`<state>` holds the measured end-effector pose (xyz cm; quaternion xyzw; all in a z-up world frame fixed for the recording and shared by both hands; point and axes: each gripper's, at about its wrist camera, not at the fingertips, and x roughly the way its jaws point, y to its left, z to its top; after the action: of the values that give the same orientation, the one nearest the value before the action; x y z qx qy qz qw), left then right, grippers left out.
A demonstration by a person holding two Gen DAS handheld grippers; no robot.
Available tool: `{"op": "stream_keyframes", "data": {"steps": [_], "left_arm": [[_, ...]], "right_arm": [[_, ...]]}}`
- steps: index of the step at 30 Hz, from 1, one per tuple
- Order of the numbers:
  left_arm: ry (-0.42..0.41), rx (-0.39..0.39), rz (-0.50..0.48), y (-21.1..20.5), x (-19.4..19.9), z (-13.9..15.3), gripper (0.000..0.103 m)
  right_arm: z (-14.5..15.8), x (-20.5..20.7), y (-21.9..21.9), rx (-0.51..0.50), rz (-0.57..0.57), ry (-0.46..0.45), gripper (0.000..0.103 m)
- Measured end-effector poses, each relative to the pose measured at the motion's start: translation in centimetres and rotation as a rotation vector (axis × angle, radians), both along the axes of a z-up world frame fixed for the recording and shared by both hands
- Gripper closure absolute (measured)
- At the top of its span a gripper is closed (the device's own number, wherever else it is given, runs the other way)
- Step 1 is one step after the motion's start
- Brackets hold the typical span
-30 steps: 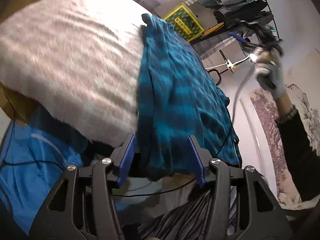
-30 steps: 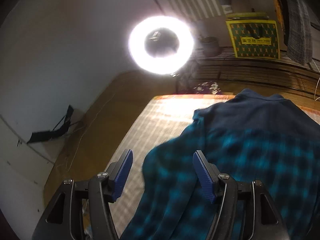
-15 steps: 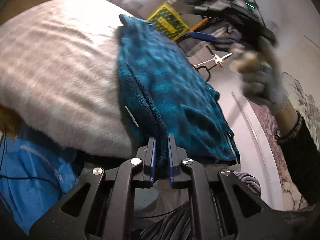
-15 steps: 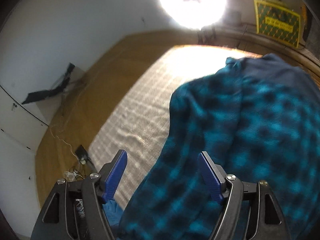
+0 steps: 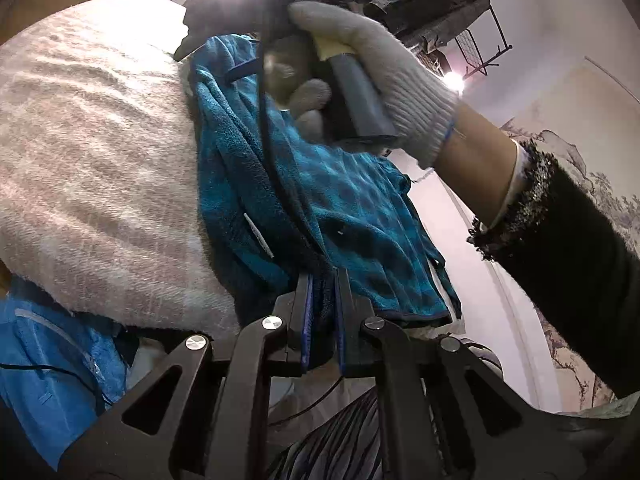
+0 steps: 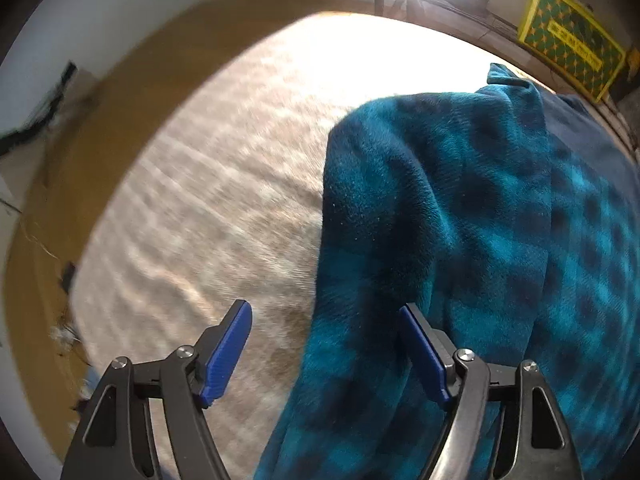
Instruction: Fold large clothes
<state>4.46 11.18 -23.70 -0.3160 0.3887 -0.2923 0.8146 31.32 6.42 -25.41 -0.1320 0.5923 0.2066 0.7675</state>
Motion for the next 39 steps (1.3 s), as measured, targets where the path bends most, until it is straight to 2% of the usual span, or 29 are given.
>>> {"op": "stream_keyframes", "data": {"steps": [3,6,8,10,16,21,25,28,30,33,35,39], "left_arm": [[0.0,0.014,-0.013,-0.5,0.2,0.0,0.095],[-0.007,0.037,-0.025,-1.2,0.2,0.2,0.095],[-0.008,0.047,-0.027,-1.5,0.2,0.4,0.096],[-0.01,0.058,-0.033,-1.9,0.2,0.7,0.096],[-0.044,0.111,-0.053,-3.1,-0.1,1.9,0.096],[-0.068,0.155,-0.084,-4.9,-0.1,2.9,0.095],[-0.079,0.182,-0.126,-7.0,0.1,3.6,0.095],[-0.098,0.23,-0.169,-9.0,0.2,4.0,0.095],[-0.096,0.243,-0.183,-9.8,0.5,4.0,0.095],[-0.072,0.249,-0.207,-10.8,0.5,3.7,0.095],[-0.067,0.258,-0.216,-10.9,0.3,3.7,0.095],[-0.056,0.247,-0.21,-10.7,-0.3,4.5,0.095]], "right_arm": [[-1.2,-0.2,0.7,-0.063,0.035,0.001,0.037],[-2.0,-0.5,0.7,-0.119,0.053,-0.023,0.056],[-1.9,-0.7,0.3,-0.146,0.067,-0.052,0.083],[-1.5,-0.6,-0.5,-0.14,0.066,-0.059,0.094],[1.7,-0.1,-6.9,0.145,-0.059,-0.032,0.096],[4.1,-0.1,-15.3,0.454,-0.196,-0.014,0.096],[4.0,-0.6,-21.8,0.643,-0.295,0.009,0.096],[2.0,-1.1,-27.6,0.779,-0.412,0.048,0.096],[-0.1,-1.4,-30.3,0.798,-0.488,0.087,0.096],[-1.9,-1.6,-31.9,0.745,-0.527,0.11,0.096],[-2.1,-1.5,-32.1,0.702,-0.518,0.105,0.096],[-0.7,-0.6,-31.5,0.67,-0.465,0.061,0.096]]}}
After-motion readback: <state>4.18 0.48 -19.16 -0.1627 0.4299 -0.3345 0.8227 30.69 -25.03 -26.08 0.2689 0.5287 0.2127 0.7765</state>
